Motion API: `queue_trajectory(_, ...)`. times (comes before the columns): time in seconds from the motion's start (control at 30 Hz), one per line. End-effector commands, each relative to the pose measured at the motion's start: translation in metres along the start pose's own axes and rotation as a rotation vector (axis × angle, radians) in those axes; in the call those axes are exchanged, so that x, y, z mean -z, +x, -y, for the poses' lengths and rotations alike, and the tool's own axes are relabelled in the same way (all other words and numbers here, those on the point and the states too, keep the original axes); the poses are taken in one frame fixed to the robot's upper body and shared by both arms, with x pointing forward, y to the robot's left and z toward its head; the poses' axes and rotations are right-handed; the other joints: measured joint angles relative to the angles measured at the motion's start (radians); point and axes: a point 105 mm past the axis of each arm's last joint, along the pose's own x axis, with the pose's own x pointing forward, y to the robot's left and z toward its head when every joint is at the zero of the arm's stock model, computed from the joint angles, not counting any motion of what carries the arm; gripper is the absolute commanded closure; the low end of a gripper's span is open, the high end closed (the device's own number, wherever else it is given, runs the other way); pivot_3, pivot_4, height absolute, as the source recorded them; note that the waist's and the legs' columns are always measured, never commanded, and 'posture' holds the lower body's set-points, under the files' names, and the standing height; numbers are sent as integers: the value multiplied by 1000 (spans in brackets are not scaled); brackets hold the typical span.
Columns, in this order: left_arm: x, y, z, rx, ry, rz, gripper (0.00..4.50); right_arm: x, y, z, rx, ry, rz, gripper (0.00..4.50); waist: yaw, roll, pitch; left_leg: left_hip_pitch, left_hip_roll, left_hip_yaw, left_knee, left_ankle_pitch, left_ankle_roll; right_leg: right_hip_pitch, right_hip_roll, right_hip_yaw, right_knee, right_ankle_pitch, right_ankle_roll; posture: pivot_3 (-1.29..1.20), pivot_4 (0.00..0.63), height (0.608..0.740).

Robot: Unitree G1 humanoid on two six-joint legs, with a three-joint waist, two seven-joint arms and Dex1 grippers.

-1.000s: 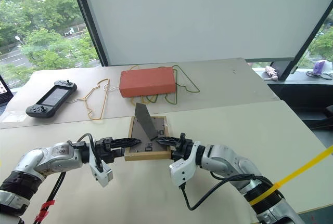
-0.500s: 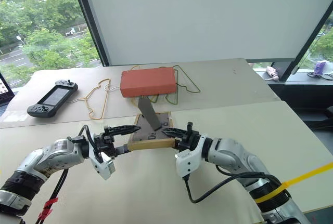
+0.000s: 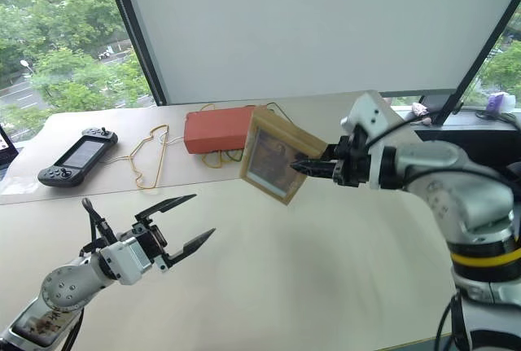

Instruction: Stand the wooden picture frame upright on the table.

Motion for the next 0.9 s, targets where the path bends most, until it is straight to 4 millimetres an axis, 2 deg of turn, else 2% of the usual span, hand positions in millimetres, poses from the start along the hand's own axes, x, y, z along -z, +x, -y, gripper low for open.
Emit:
queue_trajectory(0.03,-8,3,-5,-23,10,18,918,29,10,-1,-51,155,-86,3242,2,0,0,-1,-1,1,0,0,0,0,-1,0,0,0,0,0,150,740)
queue_trajectory(0.2,-8,2,-5,-28,-16,10,918,65,18,-8,-109,258,-178,3242,6,1,0,-6,-4,1,3,0,0,-4,-3,1,1,0,0,0,150,740)
queue_trajectory(0.4,-10,1,-5,-27,-21,6,918,75,18,-6,-102,289,-200,3242,4,0,-1,-4,-3,1,3,0,0,-2,-2,1,0,0,1,0,150,740)
queue_trajectory(0.47,-9,1,-5,-24,-22,6,877,74,17,-6,-102,285,-194,2268,4,0,-1,-3,-3,1,3,0,0,-2,-2,1,-1,0,1,0,150,740)
queue_trajectory(0.5,-9,1,-4,-23,-24,6,877,72,17,-6,-98,285,-189,2089,4,0,-1,-3,-3,1,3,0,0,-2,-2,1,-1,0,1,0,150,740)
queue_trajectory(0.63,-6,5,-6,-21,-37,8,877,61,4,1,-52,305,-138,736,5,0,-1,-5,-4,1,3,0,0,-4,-4,1,0,0,1,0,150,740)
queue_trajectory(0.8,-1,7,-11,-45,-95,-14,877,56,-22,3,-5,356,-85,736,9,0,-1,-5,-4,1,3,0,0,-3,-4,1,0,1,1,0,150,740)
queue_trajectory(0.9,7,5,-10,-64,-230,-70,877,81,-48,1,112,371,-160,736,20,0,-1,-6,-4,-1,3,0,1,-3,-3,-1,0,1,1,0,150,740)
